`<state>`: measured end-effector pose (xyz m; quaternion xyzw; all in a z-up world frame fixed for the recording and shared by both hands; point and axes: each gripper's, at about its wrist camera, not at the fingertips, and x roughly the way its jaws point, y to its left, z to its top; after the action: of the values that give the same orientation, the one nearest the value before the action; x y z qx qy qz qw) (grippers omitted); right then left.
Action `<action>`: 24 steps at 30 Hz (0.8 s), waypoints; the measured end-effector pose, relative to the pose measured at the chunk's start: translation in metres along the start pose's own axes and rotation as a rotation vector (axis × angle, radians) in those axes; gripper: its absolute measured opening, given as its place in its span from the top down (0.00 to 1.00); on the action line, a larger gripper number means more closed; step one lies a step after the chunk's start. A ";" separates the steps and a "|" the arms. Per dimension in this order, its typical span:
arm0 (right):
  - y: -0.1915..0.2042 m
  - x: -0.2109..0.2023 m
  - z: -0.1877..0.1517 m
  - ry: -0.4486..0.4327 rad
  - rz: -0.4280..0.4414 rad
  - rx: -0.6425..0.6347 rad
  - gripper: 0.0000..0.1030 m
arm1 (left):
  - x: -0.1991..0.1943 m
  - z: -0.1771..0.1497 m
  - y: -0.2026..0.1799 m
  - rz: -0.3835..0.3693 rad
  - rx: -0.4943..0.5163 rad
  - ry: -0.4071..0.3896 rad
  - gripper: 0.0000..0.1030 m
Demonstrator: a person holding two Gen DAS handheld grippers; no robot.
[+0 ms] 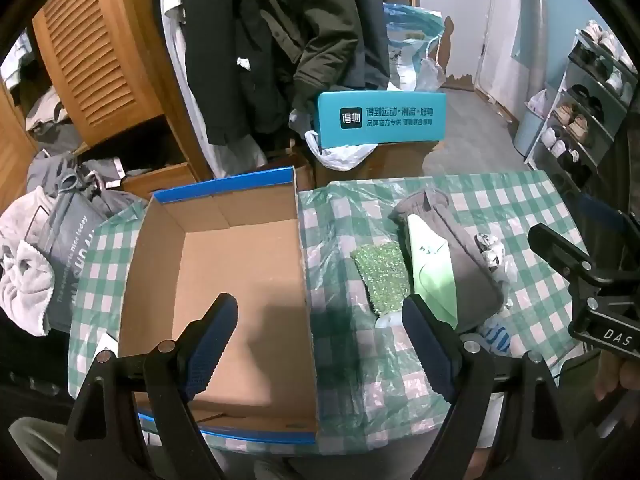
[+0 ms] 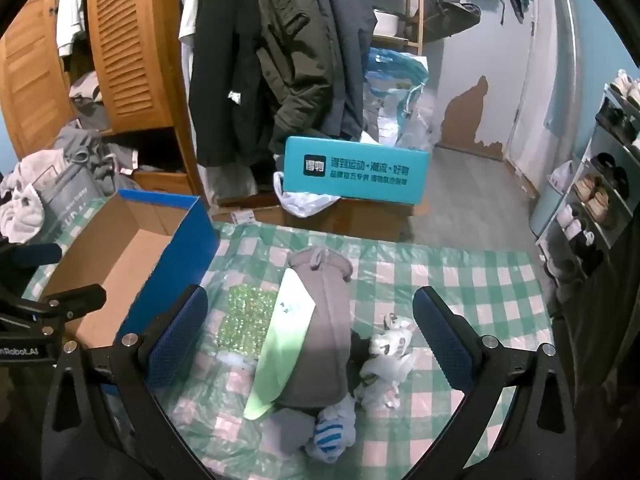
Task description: Organize soft objects
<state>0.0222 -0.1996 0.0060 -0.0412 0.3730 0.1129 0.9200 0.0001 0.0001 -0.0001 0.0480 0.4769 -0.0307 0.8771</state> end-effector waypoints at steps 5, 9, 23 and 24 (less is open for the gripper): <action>0.000 0.000 0.000 0.006 -0.002 -0.001 0.01 | 0.000 0.000 -0.001 0.004 0.006 -0.007 0.17; 0.000 0.001 0.000 0.009 -0.005 -0.001 0.01 | -0.001 0.000 0.000 -0.007 -0.001 -0.002 0.17; -0.001 0.003 0.002 0.016 -0.005 -0.003 0.01 | -0.001 -0.002 0.001 -0.013 0.001 -0.002 0.17; -0.001 0.003 0.002 0.016 -0.004 -0.004 0.01 | -0.001 0.000 0.001 -0.010 0.001 0.000 0.17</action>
<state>0.0258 -0.1995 0.0056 -0.0445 0.3800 0.1115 0.9172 -0.0003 0.0014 0.0005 0.0462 0.4770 -0.0356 0.8770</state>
